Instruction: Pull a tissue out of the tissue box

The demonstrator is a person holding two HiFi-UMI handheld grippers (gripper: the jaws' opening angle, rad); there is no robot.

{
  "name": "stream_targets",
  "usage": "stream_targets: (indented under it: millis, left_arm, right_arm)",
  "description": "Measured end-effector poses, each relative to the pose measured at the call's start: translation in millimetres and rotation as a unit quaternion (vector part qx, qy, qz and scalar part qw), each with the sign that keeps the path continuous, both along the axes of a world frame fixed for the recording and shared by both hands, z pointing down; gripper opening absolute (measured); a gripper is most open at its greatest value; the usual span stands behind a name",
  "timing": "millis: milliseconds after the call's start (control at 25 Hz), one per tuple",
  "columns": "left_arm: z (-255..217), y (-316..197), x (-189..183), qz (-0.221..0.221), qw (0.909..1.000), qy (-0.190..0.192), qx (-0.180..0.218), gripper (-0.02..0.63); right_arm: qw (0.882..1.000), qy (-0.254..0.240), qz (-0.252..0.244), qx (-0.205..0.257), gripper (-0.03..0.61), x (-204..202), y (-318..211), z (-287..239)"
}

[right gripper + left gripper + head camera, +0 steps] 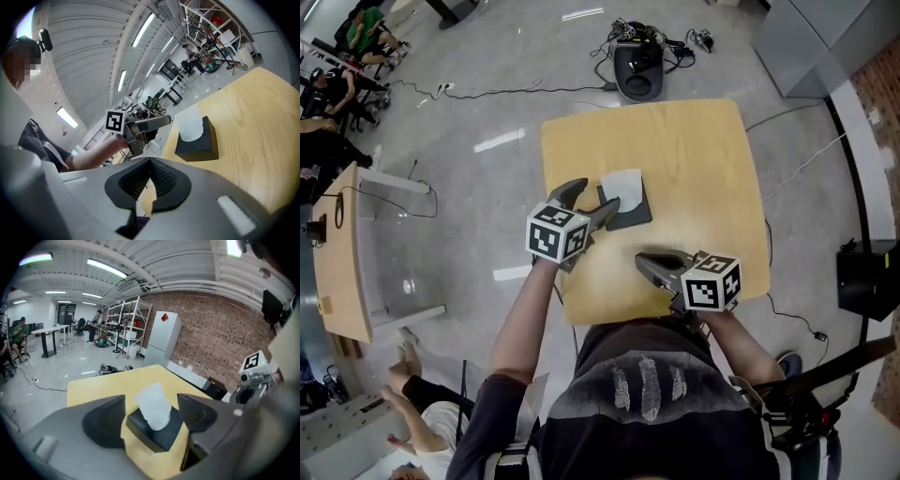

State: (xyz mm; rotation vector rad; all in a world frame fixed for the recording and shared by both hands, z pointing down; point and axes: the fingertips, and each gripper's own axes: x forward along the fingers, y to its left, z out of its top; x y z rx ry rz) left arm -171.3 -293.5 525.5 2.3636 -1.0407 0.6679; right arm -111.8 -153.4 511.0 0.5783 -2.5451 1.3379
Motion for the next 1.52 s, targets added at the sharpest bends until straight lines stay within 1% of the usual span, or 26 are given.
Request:
stream_targets:
  millis: [200,360,440,520,680,840,960,1320,1520]
  left_arm:
    - [23,-13,6,-0.003,0.9995,0.017,-0.028,0.341]
    - [37,-21,9,-0.01,0.9978,0.042,-0.051,0.341]
    - [42,-24,11,-0.012,0.997,0.053,-0.056,0.337]
    - [45,-27,13,-0.014,0.9966,0.06,-0.053,0.321]
    - [45,-30,18,-0.01,0.9958,0.079,-0.045,0.248]
    - [45,-29,20,0.0,0.9952,0.086,-0.047,0.101]
    - [43,-30,20,-0.001,0.9946,0.095,-0.041,0.006]
    - [30,-29,18,-0.001,0.9934,0.11,-0.033,0.005]
    - [17,-29,21,0.008,0.9941,0.107,-0.019,0.005]
  right_arm:
    - [1.0,0.004,0.009,-0.006,-0.003,6,2,3]
    - [1.0,0.006,0.018,-0.011,-0.003,10,1,5]
    - [1.0,0.007,0.021,-0.012,-0.003,12,1,5]
    - [1.0,0.008,0.024,-0.013,-0.003,14,1,6]
    - [1.0,0.007,0.026,-0.013,-0.003,16,1,7]
    - [1.0,0.007,0.027,-0.012,-0.003,15,-1,6]
    - [1.0,0.008,0.028,-0.01,-0.003,16,-3,6]
    - [1.0,0.004,0.03,-0.007,-0.003,15,-3,4]
    - [0.999,0.002,0.032,-0.006,-0.003,17,-4,4]
